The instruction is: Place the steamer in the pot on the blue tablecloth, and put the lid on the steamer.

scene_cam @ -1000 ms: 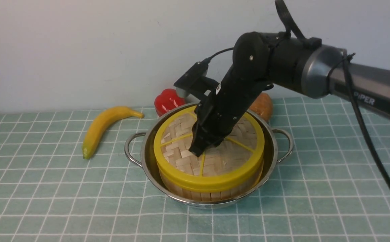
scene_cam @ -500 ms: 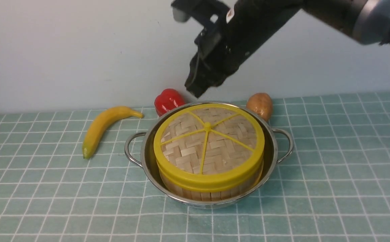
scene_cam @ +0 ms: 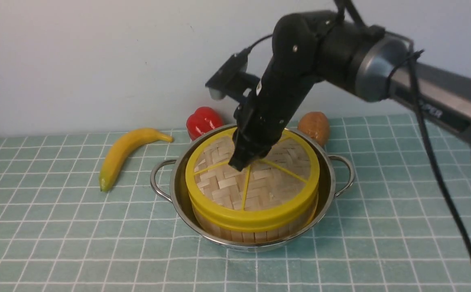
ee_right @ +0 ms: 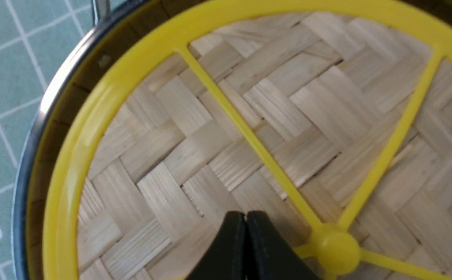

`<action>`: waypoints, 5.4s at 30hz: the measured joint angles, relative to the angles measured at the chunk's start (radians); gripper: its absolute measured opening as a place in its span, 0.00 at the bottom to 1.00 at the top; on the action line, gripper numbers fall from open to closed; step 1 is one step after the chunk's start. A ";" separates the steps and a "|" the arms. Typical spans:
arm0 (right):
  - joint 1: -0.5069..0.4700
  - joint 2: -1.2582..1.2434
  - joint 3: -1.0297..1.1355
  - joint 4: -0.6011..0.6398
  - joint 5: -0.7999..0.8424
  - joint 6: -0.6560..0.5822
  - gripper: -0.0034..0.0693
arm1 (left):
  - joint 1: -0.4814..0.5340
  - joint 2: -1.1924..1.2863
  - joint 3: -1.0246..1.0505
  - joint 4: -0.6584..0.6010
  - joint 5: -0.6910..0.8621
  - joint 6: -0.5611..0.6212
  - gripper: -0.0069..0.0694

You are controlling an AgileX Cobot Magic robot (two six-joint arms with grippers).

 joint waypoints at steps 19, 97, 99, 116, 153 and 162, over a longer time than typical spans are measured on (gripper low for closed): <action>0.000 0.020 -0.015 0.012 -0.003 0.034 0.07 | 0.000 0.000 0.000 0.000 0.000 0.000 0.41; -0.383 -1.454 1.154 -0.080 -0.713 0.577 0.11 | 0.000 0.000 0.000 0.000 0.000 0.000 0.41; -0.442 -1.578 1.276 -0.049 -0.734 0.566 0.12 | 0.000 0.000 0.000 0.000 0.000 0.000 0.41; -0.555 -2.220 2.033 -0.040 -0.871 0.411 0.24 | 0.000 0.005 0.001 0.000 -0.002 0.000 0.41; -0.576 -2.220 2.073 -0.124 -0.884 0.397 0.38 | 0.000 0.005 0.001 0.000 -0.002 0.000 0.41; -0.576 -2.220 2.073 -0.124 -0.885 0.397 0.38 | 0.000 0.005 0.001 0.000 -0.002 0.000 0.41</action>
